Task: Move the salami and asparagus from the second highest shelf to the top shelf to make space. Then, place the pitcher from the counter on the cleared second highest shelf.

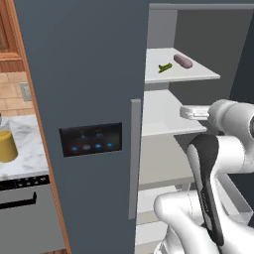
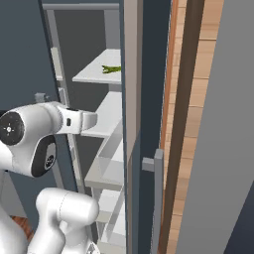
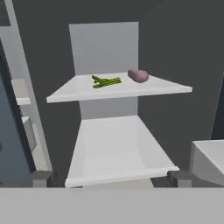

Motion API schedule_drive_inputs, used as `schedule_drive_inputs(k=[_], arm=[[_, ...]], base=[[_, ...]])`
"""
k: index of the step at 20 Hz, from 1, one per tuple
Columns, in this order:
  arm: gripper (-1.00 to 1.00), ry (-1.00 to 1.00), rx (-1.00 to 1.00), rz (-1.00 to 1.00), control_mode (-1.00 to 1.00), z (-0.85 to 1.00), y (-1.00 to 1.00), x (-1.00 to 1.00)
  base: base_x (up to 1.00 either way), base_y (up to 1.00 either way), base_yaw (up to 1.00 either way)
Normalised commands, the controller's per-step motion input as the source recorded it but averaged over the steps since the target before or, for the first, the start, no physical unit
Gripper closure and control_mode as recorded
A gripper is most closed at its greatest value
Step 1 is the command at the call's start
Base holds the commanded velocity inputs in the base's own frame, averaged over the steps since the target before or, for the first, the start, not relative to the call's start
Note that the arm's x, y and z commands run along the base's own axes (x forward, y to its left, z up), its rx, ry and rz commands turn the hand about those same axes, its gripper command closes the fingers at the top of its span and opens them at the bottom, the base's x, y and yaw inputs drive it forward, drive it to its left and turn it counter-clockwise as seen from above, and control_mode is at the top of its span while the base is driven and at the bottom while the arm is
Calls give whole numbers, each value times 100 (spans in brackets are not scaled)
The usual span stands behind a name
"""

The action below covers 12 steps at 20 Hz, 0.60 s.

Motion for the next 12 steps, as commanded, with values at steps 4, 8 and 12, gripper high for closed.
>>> schedule_drive_inputs(k=[4,8,12], arm=[[-100,19,-1,-1,-100,27,1,-20],[-100,15,0,-1,-100,11,0,-2],[-100,11,0,0,-100,0,0,0]], base=[[0,0,0],[0,0,0],[0,0,0]])
